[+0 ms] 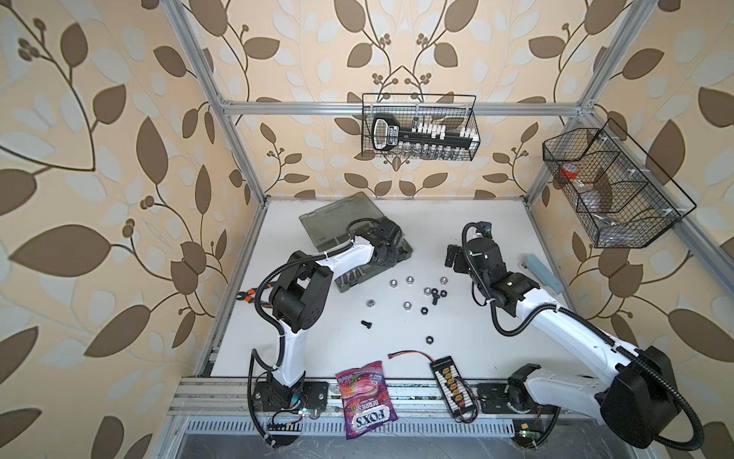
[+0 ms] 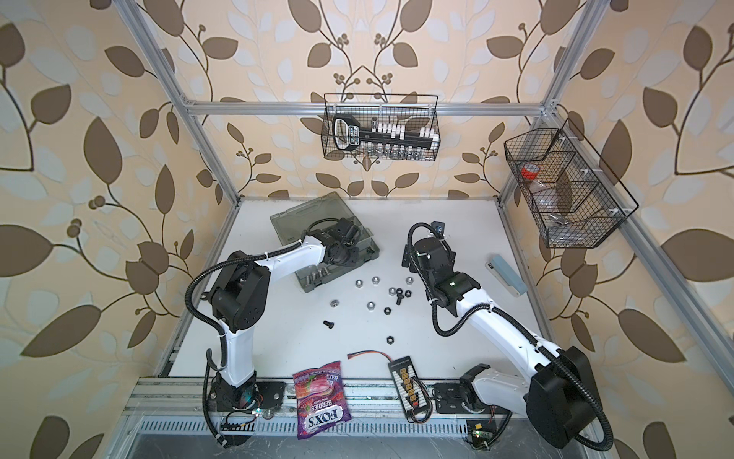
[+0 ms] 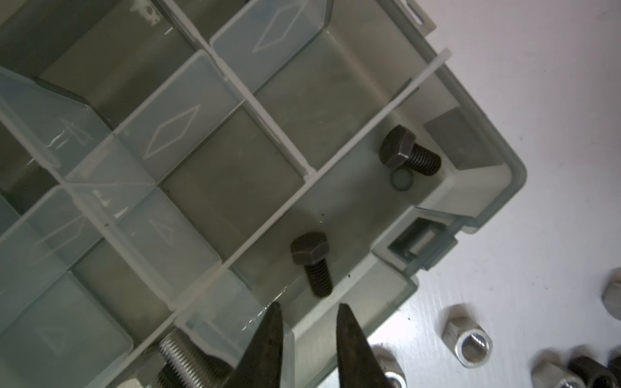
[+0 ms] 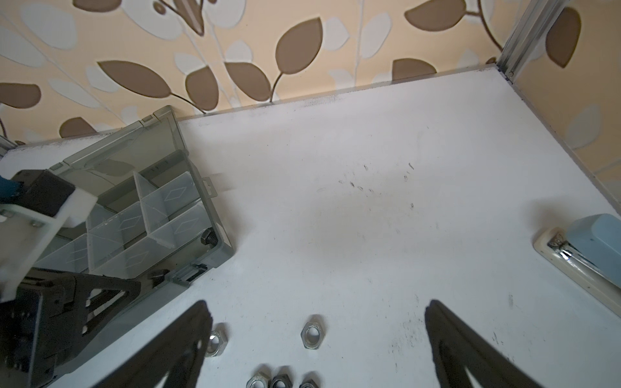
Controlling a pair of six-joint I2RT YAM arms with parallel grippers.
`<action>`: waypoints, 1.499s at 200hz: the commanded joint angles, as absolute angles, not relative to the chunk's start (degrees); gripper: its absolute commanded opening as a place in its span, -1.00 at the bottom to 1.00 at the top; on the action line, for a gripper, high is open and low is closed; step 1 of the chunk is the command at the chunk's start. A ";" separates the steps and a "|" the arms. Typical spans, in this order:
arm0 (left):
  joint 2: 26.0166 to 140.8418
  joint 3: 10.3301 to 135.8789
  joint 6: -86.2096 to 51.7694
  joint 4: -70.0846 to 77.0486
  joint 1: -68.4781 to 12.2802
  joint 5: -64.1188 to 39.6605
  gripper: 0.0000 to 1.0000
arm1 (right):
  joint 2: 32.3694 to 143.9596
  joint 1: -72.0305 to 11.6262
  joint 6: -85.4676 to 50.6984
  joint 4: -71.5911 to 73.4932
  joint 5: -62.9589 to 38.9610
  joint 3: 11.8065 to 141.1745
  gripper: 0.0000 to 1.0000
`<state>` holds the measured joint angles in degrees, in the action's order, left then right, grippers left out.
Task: Sort the screws and nuts into containers
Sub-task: Place the screw into the container, then rotate the screw at the center of the table.
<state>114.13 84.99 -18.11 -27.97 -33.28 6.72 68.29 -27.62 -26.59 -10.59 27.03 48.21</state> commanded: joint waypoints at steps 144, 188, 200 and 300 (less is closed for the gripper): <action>82.07 58.89 -11.88 -26.19 -32.96 3.74 0.20 | 67.59 -27.51 -26.57 -10.92 27.82 47.46 0.99; 75.16 48.68 -19.97 -31.55 -34.15 6.89 0.55 | 67.37 -27.51 -26.28 -10.93 28.10 47.99 0.99; 73.49 46.29 -22.25 -31.97 -35.46 7.50 0.59 | 67.37 -27.57 -26.28 -10.98 28.21 47.90 0.99; 71.22 38.17 -31.05 -34.92 -40.88 7.19 0.97 | 67.77 -27.51 -26.74 -10.90 28.01 48.00 0.99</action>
<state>70.02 38.65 -28.62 -33.91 -39.11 6.22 68.29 -27.62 -26.57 -10.59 27.05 48.21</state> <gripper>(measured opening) 0.974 0.995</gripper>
